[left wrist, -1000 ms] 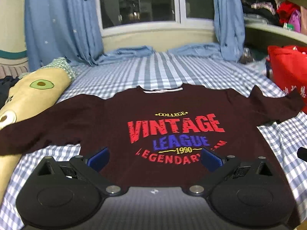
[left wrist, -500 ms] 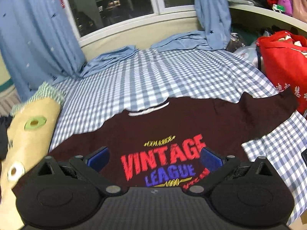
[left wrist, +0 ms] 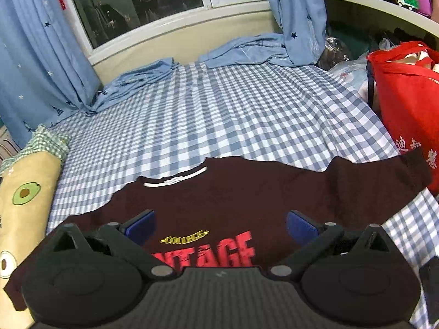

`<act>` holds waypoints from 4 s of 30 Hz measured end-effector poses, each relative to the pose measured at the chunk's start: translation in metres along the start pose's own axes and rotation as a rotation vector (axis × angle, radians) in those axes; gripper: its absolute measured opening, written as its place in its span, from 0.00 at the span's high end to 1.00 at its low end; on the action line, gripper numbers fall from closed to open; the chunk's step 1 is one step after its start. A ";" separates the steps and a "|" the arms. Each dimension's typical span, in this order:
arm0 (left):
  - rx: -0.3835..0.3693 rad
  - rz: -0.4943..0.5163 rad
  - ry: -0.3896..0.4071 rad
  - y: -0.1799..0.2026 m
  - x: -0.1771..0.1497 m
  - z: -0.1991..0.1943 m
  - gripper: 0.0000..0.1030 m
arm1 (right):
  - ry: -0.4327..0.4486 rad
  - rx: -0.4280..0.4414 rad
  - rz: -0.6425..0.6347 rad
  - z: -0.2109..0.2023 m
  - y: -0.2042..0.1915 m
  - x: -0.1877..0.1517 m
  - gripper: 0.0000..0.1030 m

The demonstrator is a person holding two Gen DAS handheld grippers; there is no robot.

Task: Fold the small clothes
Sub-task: 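Move the right tool to the sleeve cuff beside the red bag, then grasp the sleeve cuff with the right tool and lift it, then lay the held sleeve across the sweatshirt front and open the right tool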

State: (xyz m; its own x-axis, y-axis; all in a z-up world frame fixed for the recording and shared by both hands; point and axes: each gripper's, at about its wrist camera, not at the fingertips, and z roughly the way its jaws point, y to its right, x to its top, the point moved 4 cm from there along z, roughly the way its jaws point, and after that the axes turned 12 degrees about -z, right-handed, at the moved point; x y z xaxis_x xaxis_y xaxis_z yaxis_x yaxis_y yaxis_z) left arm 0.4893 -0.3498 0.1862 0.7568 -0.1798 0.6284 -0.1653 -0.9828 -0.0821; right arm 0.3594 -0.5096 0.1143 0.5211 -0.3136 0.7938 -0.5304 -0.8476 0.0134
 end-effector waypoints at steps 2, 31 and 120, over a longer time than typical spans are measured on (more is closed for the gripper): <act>-0.006 -0.006 -0.010 0.013 0.004 0.015 0.01 | 0.003 -0.004 0.022 0.021 0.013 0.001 0.00; 0.092 -0.092 -0.203 0.054 -0.017 0.145 0.01 | -0.009 -0.276 0.228 0.250 0.099 -0.048 0.52; 0.203 -0.236 -0.283 -0.140 -0.113 0.226 0.01 | -0.090 -0.077 -0.543 0.139 -0.089 -0.149 0.09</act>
State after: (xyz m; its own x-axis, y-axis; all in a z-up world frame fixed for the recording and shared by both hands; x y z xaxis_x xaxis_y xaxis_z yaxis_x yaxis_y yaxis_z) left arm 0.5693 -0.2012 -0.0482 0.9074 0.0747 0.4135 0.1399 -0.9816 -0.1297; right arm 0.4215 -0.4469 -0.0895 0.7865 0.1214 0.6056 -0.2153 -0.8652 0.4530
